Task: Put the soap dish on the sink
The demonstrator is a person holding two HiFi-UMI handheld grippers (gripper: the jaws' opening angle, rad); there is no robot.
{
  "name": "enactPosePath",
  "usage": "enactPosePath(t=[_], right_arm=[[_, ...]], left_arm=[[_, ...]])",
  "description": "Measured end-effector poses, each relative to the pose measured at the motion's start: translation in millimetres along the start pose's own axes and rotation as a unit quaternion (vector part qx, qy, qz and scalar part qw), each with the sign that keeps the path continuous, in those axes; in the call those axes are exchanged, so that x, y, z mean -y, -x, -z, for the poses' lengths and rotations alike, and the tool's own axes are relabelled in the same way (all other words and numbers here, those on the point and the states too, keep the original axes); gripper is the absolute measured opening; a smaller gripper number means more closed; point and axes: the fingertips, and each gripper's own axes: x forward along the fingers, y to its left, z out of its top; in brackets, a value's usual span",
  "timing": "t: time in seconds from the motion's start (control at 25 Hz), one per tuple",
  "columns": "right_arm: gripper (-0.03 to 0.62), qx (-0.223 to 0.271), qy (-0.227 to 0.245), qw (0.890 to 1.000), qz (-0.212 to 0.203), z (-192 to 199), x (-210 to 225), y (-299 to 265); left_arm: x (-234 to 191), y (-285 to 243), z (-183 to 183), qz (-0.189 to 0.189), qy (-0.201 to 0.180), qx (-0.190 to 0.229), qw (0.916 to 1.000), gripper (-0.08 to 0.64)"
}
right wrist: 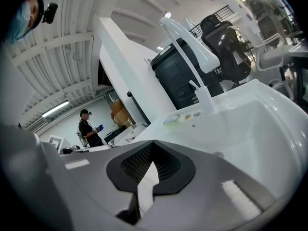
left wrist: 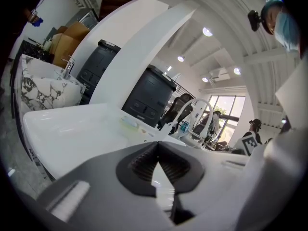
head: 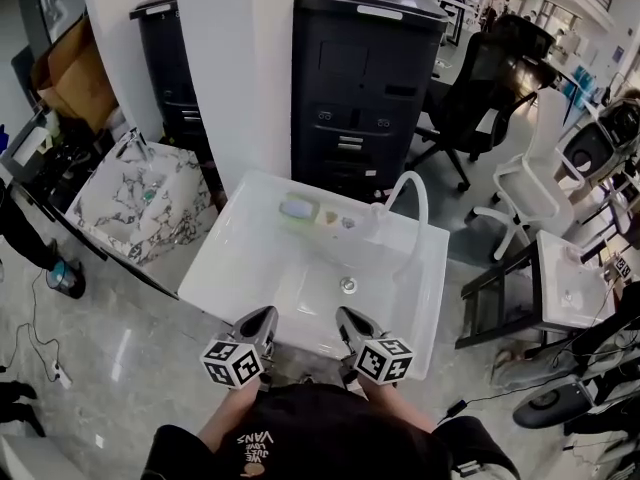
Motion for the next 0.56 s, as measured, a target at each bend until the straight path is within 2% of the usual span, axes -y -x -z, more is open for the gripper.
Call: enactPosePath(t=[0.56], right_arm=[[0.002, -0.002, -0.001, 1.000, 0.006, -1.6, 2.9, -2.7]], left_arm=[[0.2, -1.9, -0.3, -0.001, 0.003, 0.001, 1.0000, 0.052]])
